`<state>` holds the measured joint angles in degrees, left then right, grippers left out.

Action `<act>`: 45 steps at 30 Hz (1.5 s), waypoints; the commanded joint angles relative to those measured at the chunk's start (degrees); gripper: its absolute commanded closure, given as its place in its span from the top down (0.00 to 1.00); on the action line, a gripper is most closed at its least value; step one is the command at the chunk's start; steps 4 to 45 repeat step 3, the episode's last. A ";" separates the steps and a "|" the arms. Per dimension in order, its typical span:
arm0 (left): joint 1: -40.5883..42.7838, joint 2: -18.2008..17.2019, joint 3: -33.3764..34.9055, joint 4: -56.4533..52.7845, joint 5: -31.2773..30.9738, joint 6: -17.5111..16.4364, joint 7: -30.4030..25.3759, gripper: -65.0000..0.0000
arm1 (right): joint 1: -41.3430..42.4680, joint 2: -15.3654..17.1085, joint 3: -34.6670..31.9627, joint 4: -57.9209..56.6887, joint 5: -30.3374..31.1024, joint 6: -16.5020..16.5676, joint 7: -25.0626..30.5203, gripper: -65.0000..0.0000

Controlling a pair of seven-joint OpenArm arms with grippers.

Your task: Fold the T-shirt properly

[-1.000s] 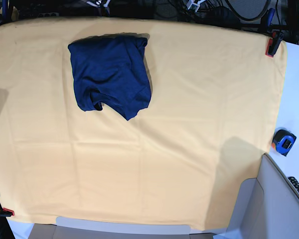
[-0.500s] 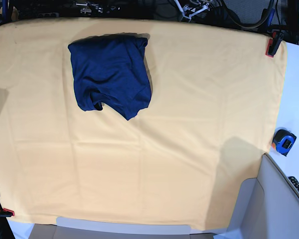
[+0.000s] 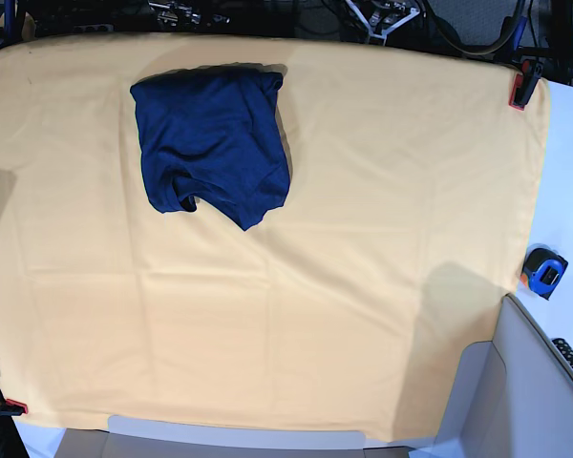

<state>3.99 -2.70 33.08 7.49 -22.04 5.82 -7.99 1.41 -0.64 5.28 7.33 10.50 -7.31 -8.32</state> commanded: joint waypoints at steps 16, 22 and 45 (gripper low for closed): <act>0.19 1.07 0.02 0.03 0.02 0.02 -0.58 0.00 | 0.30 -0.01 0.04 0.18 0.09 0.06 0.45 0.00; 0.19 1.07 0.02 0.03 0.02 0.02 -0.58 0.00 | 0.30 -0.01 0.04 0.18 0.09 0.06 0.45 0.00; 0.19 1.07 0.02 0.03 0.02 0.02 -0.58 0.00 | 0.30 -0.01 0.04 0.18 0.09 0.06 0.45 0.00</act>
